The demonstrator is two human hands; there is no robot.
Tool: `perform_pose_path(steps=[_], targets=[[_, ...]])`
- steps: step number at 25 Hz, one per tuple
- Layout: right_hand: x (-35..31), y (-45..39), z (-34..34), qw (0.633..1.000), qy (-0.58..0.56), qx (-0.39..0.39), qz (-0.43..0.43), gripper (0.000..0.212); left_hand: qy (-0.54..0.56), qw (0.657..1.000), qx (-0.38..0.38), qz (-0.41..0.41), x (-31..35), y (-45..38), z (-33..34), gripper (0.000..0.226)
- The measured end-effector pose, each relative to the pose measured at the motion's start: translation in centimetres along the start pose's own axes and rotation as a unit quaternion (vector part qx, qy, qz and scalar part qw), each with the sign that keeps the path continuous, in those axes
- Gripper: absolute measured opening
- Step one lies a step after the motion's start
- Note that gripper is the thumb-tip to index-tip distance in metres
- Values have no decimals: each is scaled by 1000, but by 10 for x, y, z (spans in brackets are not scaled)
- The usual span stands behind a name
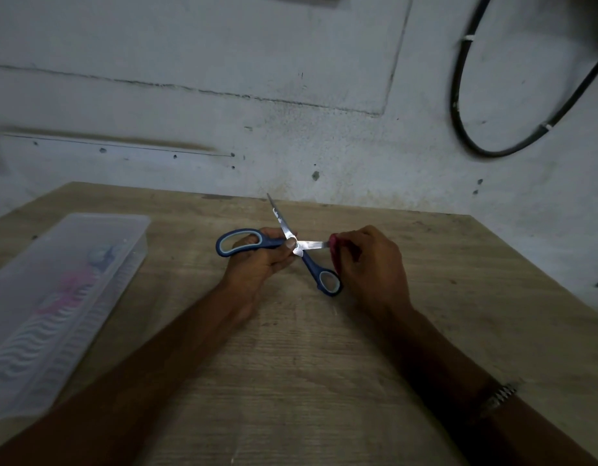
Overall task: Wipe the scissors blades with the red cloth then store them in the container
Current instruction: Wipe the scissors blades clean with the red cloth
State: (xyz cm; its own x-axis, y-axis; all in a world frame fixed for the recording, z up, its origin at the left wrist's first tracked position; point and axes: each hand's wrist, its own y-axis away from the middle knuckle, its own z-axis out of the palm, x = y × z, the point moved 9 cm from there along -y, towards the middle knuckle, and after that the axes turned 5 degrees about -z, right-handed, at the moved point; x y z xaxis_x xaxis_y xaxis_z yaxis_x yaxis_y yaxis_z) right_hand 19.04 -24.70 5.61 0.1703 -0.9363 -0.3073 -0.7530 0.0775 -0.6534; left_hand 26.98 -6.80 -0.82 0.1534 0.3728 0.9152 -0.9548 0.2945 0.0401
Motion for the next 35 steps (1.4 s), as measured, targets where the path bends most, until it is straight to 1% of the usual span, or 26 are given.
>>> perform_pose_path(steps=[2,4,6,8,11,14,16,17,21,23,24,27,29,33,35], targets=[[0,0,-5,1000,-15,24,4,18,11,1000,-12,-11,0,0,3,15],[-12,0,-8,998,-49,39,-32,20,-4,1000,-27,-14,-2,0,7,17],[-26,2,-2,996,-60,17,-67,22,-30,999,-38,-7,-2,2,10,23],[-28,3,2,996,-59,1,-70,21,-31,999,-42,-5,-3,-1,11,23],[-12,1,4,997,-63,-2,-34,15,-16,999,-33,-7,-4,-1,7,15],[10,0,5,999,-32,-7,28,7,9,999,-22,-21,-6,-4,5,22],[13,0,4,998,-32,4,47,7,23,999,-16,-28,-7,-5,4,27],[7,0,5,998,-43,5,36,7,27,999,-14,-27,-6,-5,3,27],[-27,3,14,996,-70,-11,-61,9,13,999,-42,-5,-3,-3,8,20],[-25,3,13,995,-75,-9,-69,12,22,999,-45,-8,-3,-3,7,20],[-18,3,12,995,-80,-1,-53,12,27,999,-46,-10,-3,-4,6,20],[4,3,5,994,-93,35,35,7,18,999,-48,-9,-5,-5,7,16],[2,4,6,994,-91,38,48,6,5,999,-44,-9,-6,-5,7,18],[-25,5,10,993,-116,14,-34,9,-14,1000,-25,-4,-8,-5,6,19],[-29,5,10,990,-126,14,-58,10,-19,1000,-19,-3,-9,-5,4,20]])
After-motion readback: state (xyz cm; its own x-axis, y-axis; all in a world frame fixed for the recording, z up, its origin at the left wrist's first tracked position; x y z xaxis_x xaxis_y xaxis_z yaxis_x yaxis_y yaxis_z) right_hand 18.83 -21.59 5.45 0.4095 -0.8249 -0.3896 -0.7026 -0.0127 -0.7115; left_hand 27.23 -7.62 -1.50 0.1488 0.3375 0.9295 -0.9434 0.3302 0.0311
